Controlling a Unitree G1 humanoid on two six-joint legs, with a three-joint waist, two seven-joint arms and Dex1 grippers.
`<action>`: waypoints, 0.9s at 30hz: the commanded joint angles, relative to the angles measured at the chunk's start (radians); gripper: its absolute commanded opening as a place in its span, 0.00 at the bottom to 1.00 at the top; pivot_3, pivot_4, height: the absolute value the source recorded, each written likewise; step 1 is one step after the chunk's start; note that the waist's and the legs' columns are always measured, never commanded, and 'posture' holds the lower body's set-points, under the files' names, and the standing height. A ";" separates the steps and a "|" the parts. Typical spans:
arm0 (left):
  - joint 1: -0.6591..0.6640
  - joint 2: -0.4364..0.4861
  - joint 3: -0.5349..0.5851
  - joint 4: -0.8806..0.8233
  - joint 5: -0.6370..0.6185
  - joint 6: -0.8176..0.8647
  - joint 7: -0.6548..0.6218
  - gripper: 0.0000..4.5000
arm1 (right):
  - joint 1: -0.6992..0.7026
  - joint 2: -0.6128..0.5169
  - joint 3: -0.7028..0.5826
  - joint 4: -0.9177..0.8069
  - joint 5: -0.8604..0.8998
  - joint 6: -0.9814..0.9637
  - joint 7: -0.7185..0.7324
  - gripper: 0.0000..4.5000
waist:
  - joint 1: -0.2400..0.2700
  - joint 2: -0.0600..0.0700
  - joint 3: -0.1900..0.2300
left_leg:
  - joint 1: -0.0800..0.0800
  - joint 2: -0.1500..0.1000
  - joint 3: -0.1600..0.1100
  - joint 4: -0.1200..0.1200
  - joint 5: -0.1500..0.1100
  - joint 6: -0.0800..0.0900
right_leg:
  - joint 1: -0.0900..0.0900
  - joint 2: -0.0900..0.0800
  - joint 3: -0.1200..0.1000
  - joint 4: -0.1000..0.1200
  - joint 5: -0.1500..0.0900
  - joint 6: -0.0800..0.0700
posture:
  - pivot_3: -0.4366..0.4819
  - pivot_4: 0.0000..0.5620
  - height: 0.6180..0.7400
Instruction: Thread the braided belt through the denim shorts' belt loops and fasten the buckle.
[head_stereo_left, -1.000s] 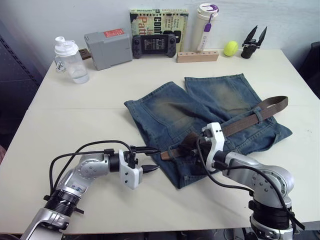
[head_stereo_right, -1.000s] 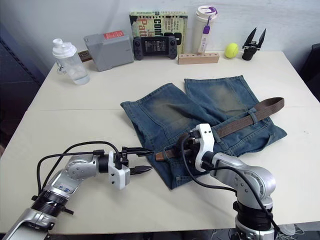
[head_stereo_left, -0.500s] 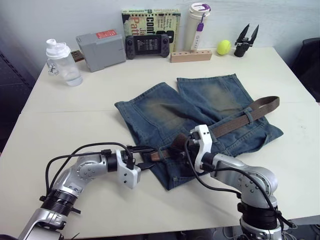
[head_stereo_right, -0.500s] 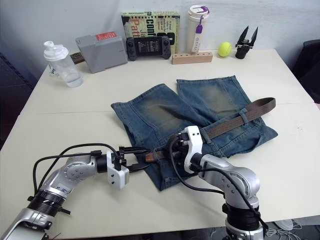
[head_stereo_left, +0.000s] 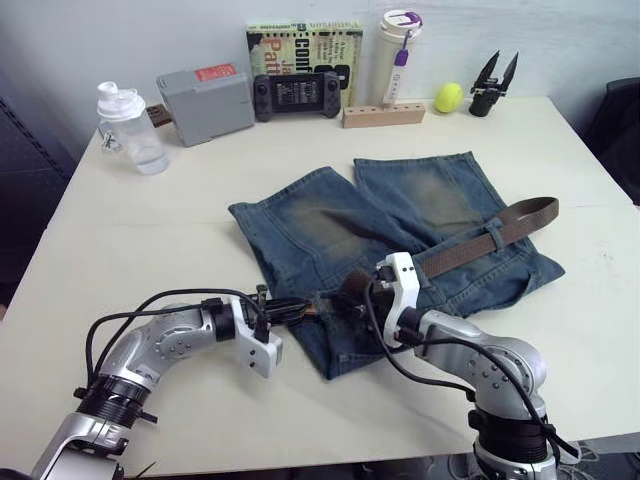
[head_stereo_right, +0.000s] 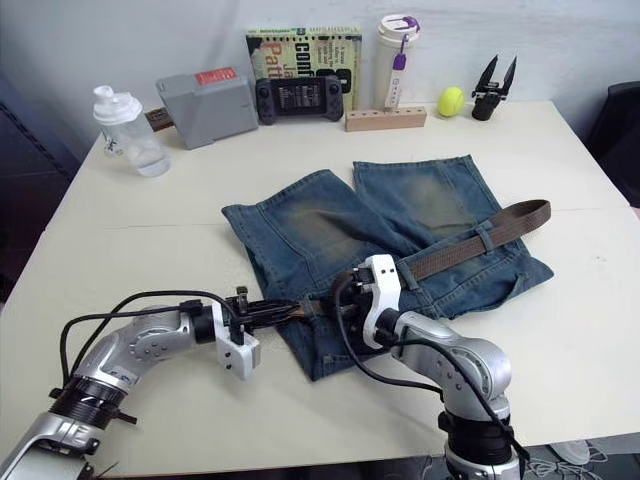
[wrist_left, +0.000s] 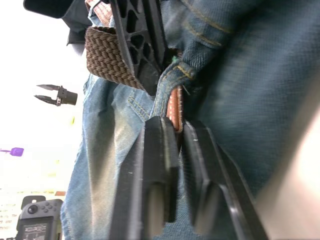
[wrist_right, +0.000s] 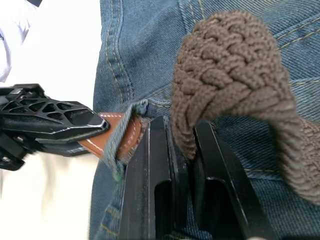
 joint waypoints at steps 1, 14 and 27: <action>0.026 0.023 -0.014 0.006 0.015 0.015 -0.001 0.01 | 0.010 0.013 0.036 0.003 0.013 0.027 0.003 0.00 | 0.000 0.000 0.000 | 0.000 0.000 0.000 0.000 0.000 0.000 | 0.000 0.000 0.000 0.000 0.000 0.000 | 0.48 0.27 0.92; 0.079 0.107 -0.001 -0.143 -0.022 0.064 -0.053 0.00 | -0.013 0.069 -0.186 -0.091 0.143 0.102 -0.112 0.43 | 0.002 0.000 0.000 | -0.002 0.000 0.000 -0.001 0.000 0.000 | -0.002 0.000 -0.001 0.000 0.000 -0.001 | 0.48 0.27 0.92; 0.086 0.090 0.001 -0.142 -0.018 0.096 -0.030 0.00 | 0.082 -0.315 -0.297 -0.286 0.464 0.087 -0.047 0.87 | 0.005 0.000 0.001 | -0.002 0.000 -0.001 -0.001 0.000 0.001 | -0.002 -0.004 -0.001 0.000 0.000 0.000 | 0.48 0.27 0.92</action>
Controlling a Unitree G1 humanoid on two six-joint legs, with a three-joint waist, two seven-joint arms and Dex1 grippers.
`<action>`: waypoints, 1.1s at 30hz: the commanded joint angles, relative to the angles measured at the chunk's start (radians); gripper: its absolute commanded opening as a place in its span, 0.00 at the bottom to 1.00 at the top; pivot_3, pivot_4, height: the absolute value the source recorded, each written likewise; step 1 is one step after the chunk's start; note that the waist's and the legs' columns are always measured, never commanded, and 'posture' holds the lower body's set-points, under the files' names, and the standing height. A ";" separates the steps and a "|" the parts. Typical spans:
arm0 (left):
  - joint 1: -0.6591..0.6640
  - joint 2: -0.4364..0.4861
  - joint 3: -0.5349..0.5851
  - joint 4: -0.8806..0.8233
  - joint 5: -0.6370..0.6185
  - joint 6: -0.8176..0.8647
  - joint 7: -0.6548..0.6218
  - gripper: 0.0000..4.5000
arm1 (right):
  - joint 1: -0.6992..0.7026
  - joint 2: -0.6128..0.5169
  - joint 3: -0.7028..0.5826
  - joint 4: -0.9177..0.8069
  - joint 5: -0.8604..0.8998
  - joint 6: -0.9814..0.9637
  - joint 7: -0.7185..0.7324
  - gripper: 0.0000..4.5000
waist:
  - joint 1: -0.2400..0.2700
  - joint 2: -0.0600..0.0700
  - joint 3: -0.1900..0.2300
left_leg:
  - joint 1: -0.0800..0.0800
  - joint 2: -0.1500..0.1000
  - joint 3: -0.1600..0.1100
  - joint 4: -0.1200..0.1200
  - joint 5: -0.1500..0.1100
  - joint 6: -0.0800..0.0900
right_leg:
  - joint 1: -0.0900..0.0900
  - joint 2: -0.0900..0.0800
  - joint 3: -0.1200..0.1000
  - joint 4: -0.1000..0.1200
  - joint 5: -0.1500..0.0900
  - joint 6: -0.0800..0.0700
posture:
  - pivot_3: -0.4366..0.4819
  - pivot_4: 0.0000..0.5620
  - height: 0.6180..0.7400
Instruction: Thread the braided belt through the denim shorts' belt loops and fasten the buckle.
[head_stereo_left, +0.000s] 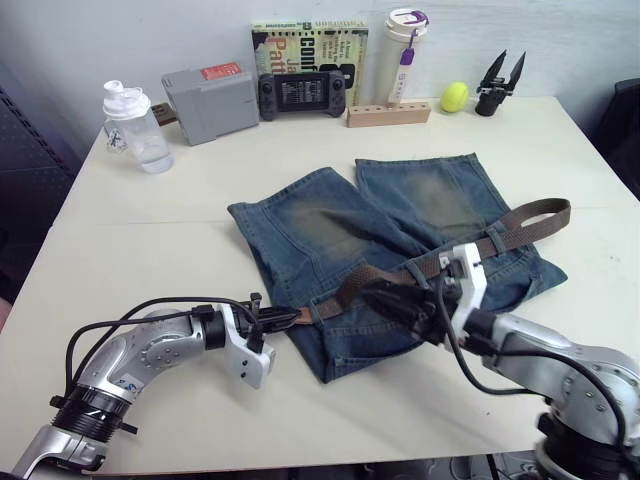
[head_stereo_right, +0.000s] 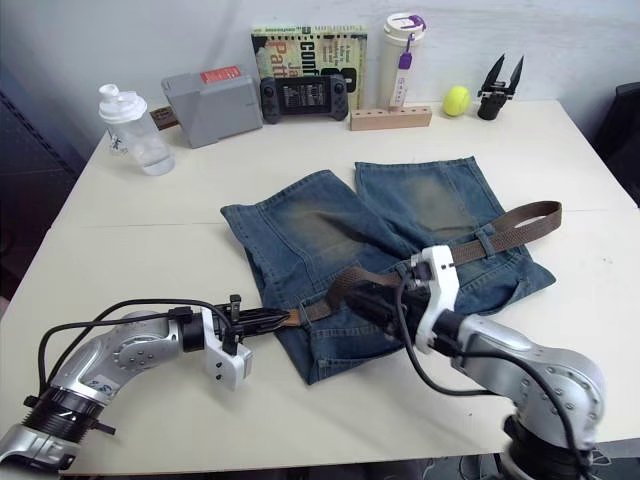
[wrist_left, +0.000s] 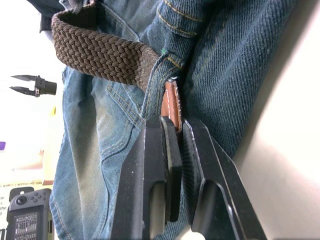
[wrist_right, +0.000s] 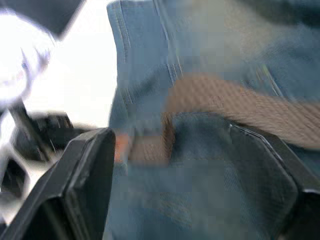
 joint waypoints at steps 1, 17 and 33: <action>0.011 -0.002 0.001 -0.006 0.001 0.005 0.011 0.00 | 0.028 -0.054 0.033 -0.080 -0.025 -0.098 0.057 0.82 | 0.000 0.000 0.000 | 0.000 0.000 0.000 0.000 0.000 0.000 | 0.000 -0.001 0.000 0.000 0.000 0.000 | 0.48 0.27 0.92; 0.074 0.073 0.114 0.030 -0.035 -0.094 0.114 0.00 | 0.189 -0.145 0.372 0.017 -0.540 -0.305 0.055 0.01 | 0.005 -0.003 0.000 | 0.001 -0.001 0.001 0.000 0.001 0.002 | 0.001 -0.002 -0.002 0.000 0.000 0.001 | 0.48 0.27 0.92; 0.360 0.640 0.203 0.928 0.515 -0.384 0.895 0.00 | 0.137 -0.048 0.377 0.043 -0.559 -0.266 0.062 0.01 | -0.006 -0.017 -0.007 | 0.008 0.000 0.003 -0.005 0.000 0.003 | 0.002 -0.005 -0.004 0.001 0.000 0.000 | 0.48 0.27 0.92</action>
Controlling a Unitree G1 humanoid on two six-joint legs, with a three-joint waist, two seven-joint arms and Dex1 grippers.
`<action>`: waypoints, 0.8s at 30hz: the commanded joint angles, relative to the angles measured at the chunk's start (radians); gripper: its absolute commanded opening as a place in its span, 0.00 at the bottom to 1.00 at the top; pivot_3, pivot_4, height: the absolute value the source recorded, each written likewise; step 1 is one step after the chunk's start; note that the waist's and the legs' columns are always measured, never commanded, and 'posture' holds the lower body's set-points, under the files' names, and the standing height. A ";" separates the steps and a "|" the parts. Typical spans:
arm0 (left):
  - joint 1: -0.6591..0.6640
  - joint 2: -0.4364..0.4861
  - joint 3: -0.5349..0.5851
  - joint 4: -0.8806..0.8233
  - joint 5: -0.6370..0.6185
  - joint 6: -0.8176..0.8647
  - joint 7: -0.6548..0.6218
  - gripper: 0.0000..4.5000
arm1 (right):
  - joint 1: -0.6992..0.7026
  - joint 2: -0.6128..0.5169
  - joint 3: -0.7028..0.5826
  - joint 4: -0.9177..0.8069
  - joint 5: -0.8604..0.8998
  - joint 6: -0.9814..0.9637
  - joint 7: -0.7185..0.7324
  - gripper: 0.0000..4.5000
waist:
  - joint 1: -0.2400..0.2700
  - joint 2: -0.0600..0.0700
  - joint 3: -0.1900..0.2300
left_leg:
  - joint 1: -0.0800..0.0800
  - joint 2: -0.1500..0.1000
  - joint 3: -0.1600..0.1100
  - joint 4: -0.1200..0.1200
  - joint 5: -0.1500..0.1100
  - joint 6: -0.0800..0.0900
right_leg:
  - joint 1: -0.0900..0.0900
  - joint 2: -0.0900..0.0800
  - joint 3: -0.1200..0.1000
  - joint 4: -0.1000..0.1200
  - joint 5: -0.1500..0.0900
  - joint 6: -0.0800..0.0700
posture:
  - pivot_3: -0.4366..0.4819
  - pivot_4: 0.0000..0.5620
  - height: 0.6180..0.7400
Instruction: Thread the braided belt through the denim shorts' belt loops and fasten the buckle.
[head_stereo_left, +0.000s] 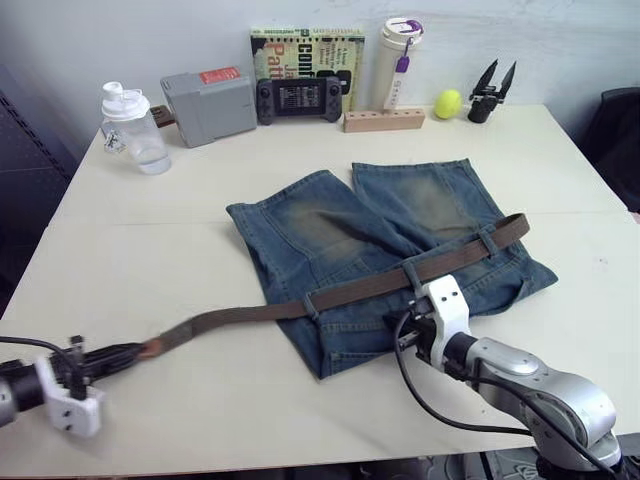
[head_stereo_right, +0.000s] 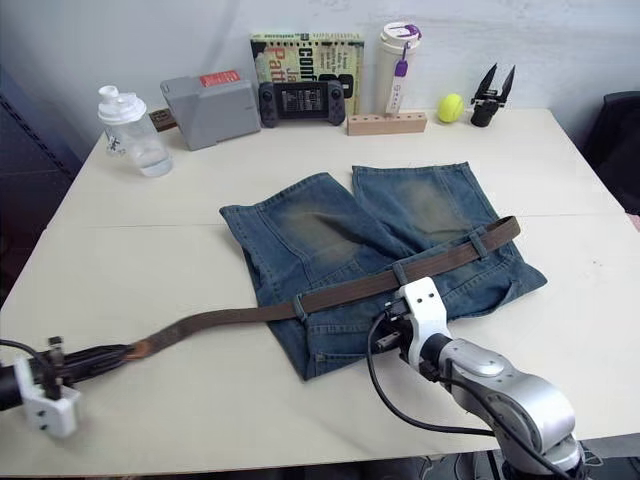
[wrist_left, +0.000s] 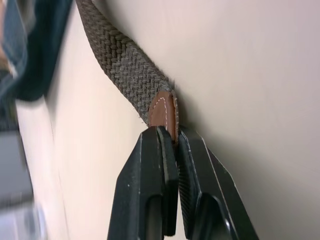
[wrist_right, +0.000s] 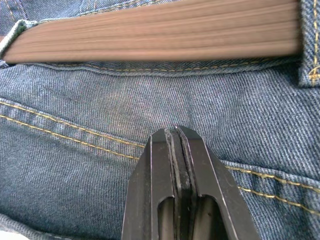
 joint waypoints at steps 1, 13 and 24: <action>-0.010 0.071 -0.125 0.184 0.173 0.143 0.178 0.00 | -0.006 0.017 0.019 0.015 -0.012 0.026 -0.004 0.01 | -0.001 0.000 0.000 | 0.003 0.000 0.002 -0.003 0.000 0.000 | 0.001 0.000 0.000 0.000 0.000 0.000 | 0.48 0.27 0.92; -0.121 0.142 -0.434 0.337 0.296 0.244 0.529 0.00 | -0.050 0.039 0.034 0.053 -0.038 0.029 0.015 0.01 | -0.017 0.000 0.000 | 0.022 0.003 0.026 -0.017 0.000 -0.001 | -0.004 -0.003 -0.001 0.008 -0.002 -0.003 | 0.48 0.27 0.92; -0.294 0.190 -0.333 0.062 0.083 -0.022 0.447 0.74 | -0.087 0.013 0.026 0.094 -0.045 0.028 0.059 0.00 | -0.003 -0.005 -0.002 | 0.024 0.003 0.028 -0.019 -0.001 -0.001 | -0.004 -0.004 -0.001 0.009 -0.002 -0.004 | 0.48 0.27 0.92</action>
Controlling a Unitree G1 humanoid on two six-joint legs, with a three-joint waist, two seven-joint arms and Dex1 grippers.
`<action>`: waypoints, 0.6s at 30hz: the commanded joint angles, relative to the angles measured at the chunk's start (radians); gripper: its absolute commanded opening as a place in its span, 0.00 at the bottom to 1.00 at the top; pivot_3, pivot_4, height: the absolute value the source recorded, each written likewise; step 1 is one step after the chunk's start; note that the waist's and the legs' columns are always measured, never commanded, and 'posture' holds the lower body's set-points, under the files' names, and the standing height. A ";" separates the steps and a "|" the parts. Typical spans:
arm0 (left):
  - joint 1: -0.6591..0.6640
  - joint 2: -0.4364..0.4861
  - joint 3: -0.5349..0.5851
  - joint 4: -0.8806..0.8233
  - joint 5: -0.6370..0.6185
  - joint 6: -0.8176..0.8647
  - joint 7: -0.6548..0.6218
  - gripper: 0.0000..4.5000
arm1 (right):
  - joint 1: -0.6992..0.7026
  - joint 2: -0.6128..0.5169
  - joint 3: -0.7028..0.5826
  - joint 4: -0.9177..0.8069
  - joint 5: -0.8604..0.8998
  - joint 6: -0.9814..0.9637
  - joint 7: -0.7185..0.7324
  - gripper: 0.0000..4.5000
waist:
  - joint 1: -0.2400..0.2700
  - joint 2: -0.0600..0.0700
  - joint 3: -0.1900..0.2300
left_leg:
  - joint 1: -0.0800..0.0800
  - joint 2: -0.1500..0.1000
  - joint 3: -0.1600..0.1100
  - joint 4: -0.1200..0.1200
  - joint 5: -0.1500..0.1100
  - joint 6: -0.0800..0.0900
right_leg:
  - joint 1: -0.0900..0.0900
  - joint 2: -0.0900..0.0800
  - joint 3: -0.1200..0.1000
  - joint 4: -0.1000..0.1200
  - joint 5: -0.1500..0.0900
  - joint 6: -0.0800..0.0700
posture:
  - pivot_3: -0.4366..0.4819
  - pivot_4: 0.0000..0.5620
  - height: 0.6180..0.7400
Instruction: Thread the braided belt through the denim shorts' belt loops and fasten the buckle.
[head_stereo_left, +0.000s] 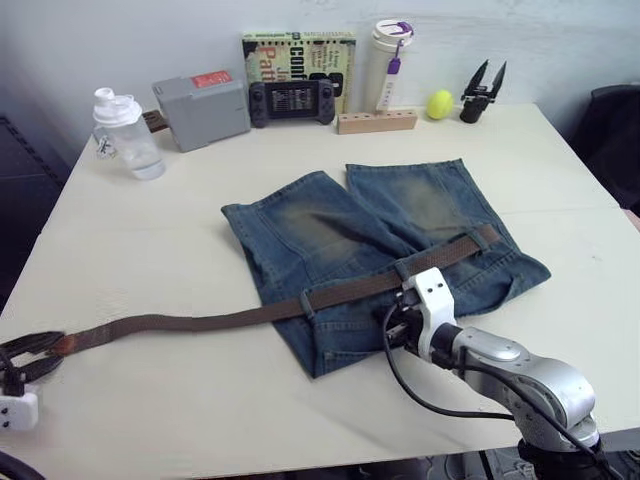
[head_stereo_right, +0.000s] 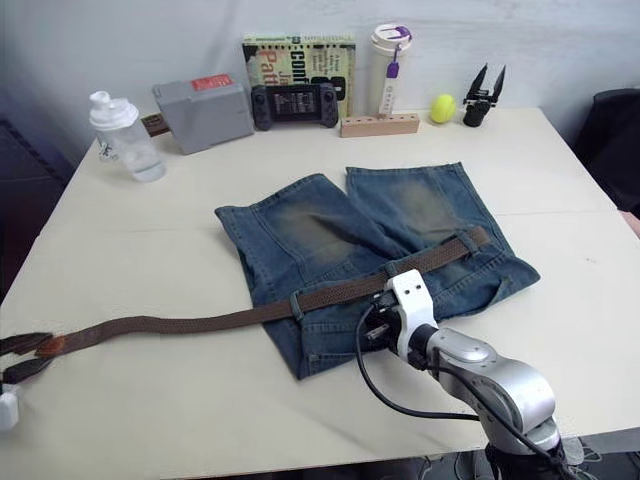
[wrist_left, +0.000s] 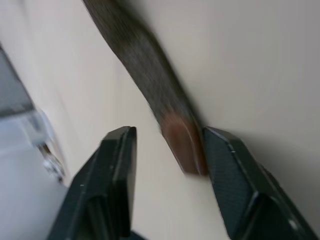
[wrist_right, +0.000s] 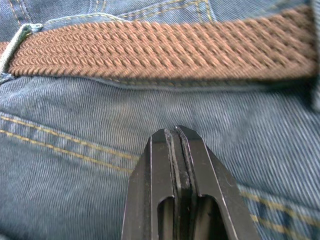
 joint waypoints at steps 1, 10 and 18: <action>-0.152 0.064 0.088 -0.304 -0.220 -0.245 -0.124 0.74 | -0.038 -0.030 -0.008 0.059 -0.020 0.011 0.042 0.00 | 0.012 -0.004 -0.001 | -0.001 0.000 0.000 0.002 -0.001 0.000 | 0.000 -0.001 0.000 0.000 0.000 0.000 | 0.48 0.27 0.92; 0.099 0.238 -0.162 -1.097 -1.221 0.044 -0.709 0.76 | -0.093 -0.058 -0.142 0.036 0.078 0.070 0.117 0.16 | 0.008 -0.009 0.011 | -0.015 -0.005 -0.003 0.009 -0.002 0.006 | -0.008 -0.015 -0.023 -0.001 0.004 -0.001 | 0.48 0.27 0.92; 0.087 0.070 -0.163 -1.615 -1.762 0.618 -1.267 0.76 | -0.101 -0.254 -0.414 -0.019 0.357 0.134 0.320 0.86 | 0.040 0.003 0.022 | -0.024 -0.005 -0.007 0.020 -0.001 0.006 | -0.007 -0.011 -0.024 -0.003 0.005 0.000 | 0.48 0.27 0.92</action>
